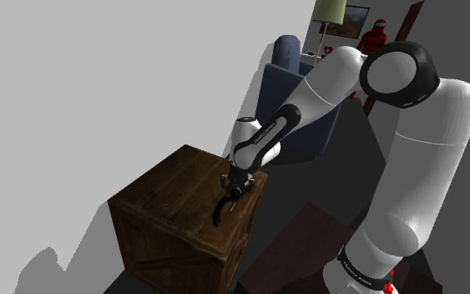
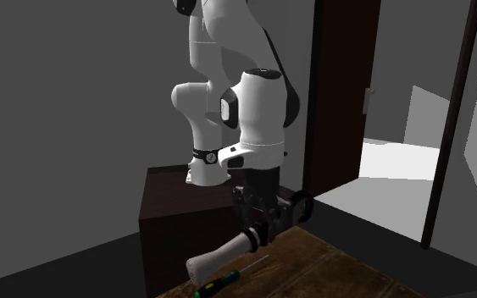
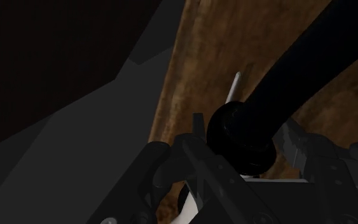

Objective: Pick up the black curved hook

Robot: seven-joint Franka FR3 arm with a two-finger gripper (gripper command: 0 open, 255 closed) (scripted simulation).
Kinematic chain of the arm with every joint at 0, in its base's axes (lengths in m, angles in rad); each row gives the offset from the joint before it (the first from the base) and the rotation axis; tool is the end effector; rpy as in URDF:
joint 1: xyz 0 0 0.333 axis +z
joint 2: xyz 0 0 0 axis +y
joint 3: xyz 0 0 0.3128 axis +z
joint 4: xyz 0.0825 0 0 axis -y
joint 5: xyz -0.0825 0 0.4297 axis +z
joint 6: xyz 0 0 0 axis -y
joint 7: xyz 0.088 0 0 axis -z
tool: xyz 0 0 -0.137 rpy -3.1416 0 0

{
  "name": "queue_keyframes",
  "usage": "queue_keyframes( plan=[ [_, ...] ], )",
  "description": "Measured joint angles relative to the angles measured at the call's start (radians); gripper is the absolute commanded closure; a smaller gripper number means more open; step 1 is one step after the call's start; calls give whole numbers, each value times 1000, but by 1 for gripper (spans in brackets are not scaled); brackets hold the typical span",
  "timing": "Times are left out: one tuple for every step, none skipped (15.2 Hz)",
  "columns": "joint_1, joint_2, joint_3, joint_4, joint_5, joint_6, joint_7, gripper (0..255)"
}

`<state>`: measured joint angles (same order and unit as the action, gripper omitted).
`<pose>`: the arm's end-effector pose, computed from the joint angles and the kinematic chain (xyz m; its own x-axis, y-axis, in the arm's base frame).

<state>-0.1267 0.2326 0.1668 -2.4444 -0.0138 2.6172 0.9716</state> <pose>0.4984 0.0256 0.1309 0.6020 -0.7964 -0.0582 -0.7964 -0.6041 0.0283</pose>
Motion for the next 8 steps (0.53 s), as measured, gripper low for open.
queue_keyframes(
  plan=[
    [-1, -14, 2, 1, 4, -14, -2, 255],
    [-1, -24, 4, 0, 7, -24, -3, 255],
    [-4, -40, 5, -1, 12, -38, -8, 255],
    [-5, -51, 6, 0, 15, -50, -10, 255],
    [-4, -63, 8, 4, 18, -66, -10, 255],
    [-5, -76, 10, 2, 22, -77, -12, 255],
    [-7, -90, 10, 2, 26, -91, -16, 255],
    [-6, -98, 11, 3, 28, -99, -16, 255]
  ],
)
